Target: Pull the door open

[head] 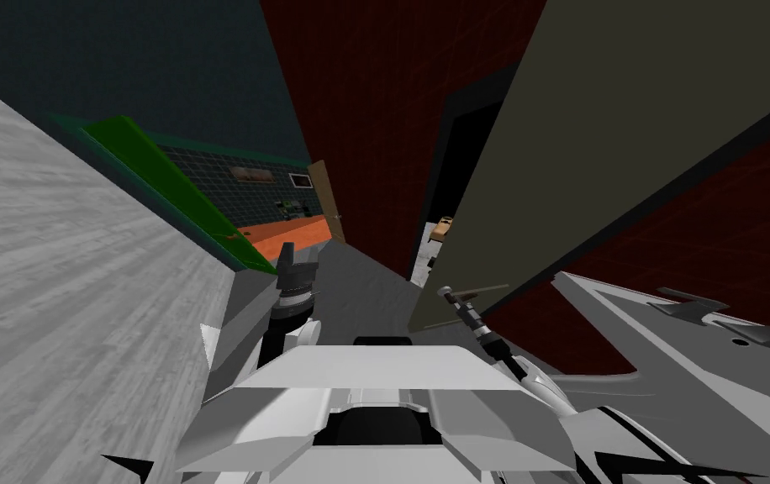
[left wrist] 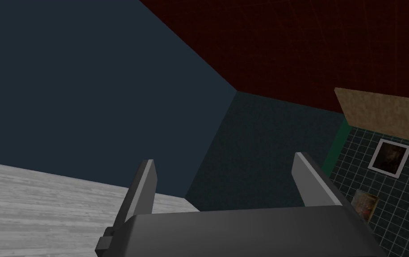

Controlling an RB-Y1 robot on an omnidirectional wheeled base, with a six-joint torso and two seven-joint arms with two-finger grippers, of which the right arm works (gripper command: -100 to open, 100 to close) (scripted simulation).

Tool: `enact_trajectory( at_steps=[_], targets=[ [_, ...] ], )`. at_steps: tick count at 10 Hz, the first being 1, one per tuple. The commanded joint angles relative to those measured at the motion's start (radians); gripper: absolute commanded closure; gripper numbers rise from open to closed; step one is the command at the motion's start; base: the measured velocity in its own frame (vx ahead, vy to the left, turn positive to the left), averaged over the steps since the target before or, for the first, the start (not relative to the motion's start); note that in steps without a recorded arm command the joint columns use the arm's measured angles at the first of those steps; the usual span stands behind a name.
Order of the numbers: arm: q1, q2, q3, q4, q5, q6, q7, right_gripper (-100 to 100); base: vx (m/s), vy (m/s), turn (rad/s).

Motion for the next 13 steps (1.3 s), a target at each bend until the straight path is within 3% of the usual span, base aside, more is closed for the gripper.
enact_trajectory(
  at_steps=[1, 7, 8, 13],
  targets=[
    [0.003, -0.005, 0.002, 0.016, -0.001, -0.024, -0.001, 100, -0.174, -0.104, 0.162],
    [0.031, -0.025, 0.007, 0.054, -0.007, -0.098, -0.008, 100, -0.209, -0.104, 0.177],
    [0.036, -0.019, 0.01, 0.037, -0.005, -0.085, -0.008, 100, -0.074, -0.035, 0.02],
    [0.019, -0.018, 0.012, 0.063, 0.002, -0.095, -0.011, 100, -0.174, -0.075, 0.146]
  ],
)
